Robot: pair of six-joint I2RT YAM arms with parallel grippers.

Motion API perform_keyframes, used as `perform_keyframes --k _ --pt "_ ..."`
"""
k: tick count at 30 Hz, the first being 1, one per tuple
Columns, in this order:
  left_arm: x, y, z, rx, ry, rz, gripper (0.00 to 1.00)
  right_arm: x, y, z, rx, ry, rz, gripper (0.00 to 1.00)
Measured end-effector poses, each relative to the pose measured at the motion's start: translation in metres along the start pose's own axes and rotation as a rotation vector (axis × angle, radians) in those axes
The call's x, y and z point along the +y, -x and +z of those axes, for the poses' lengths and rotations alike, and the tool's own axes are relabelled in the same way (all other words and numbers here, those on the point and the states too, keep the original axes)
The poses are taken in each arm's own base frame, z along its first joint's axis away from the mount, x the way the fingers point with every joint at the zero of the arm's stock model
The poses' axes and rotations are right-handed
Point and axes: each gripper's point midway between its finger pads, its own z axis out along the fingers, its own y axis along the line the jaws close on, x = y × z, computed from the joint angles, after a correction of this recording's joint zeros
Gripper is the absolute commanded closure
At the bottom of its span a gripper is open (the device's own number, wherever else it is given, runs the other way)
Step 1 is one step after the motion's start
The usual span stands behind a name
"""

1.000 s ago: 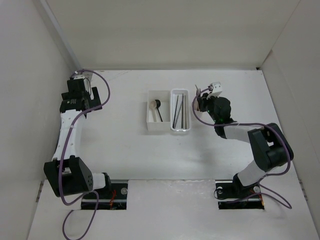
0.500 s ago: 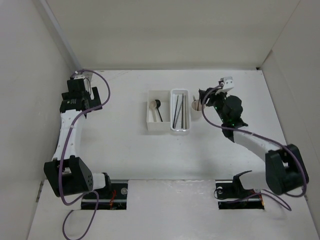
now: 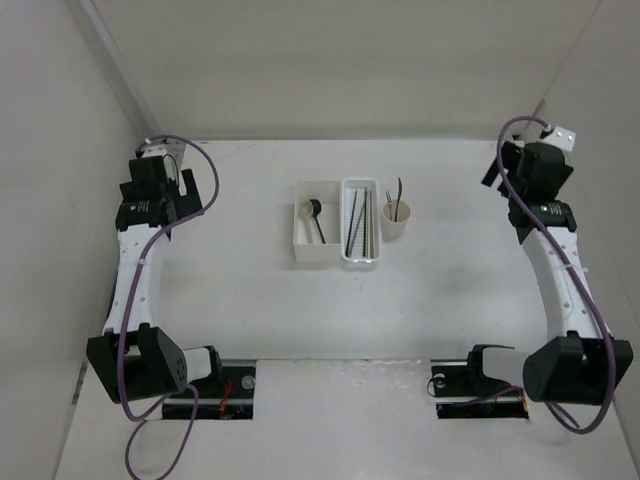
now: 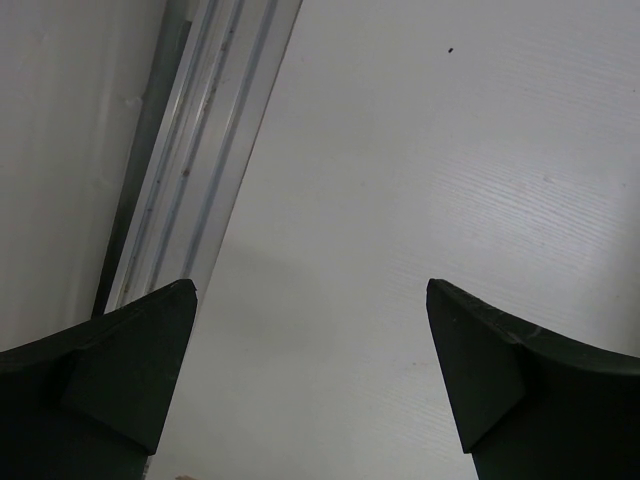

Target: Sort the eating utensils into containers

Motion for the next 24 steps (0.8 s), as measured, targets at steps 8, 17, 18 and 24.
perform_keyframes --k 8,17,18,24 --pt "0.003 0.011 -0.019 -0.062 0.003 -0.04 0.0 -0.093 -0.065 -0.062 0.174 -0.343 0.035 0.0" --pt "0.008 0.018 -0.035 -0.113 0.019 -0.076 0.0 -0.127 -0.007 -0.146 -0.166 -0.402 0.159 0.0" --pt "0.008 0.018 -0.036 -0.114 0.019 -0.079 0.0 -0.128 -0.008 -0.146 -0.164 -0.407 0.157 0.0" --pt "0.007 0.018 -0.038 -0.116 0.011 -0.083 0.0 -0.128 -0.017 -0.144 -0.129 -0.415 0.147 0.0"
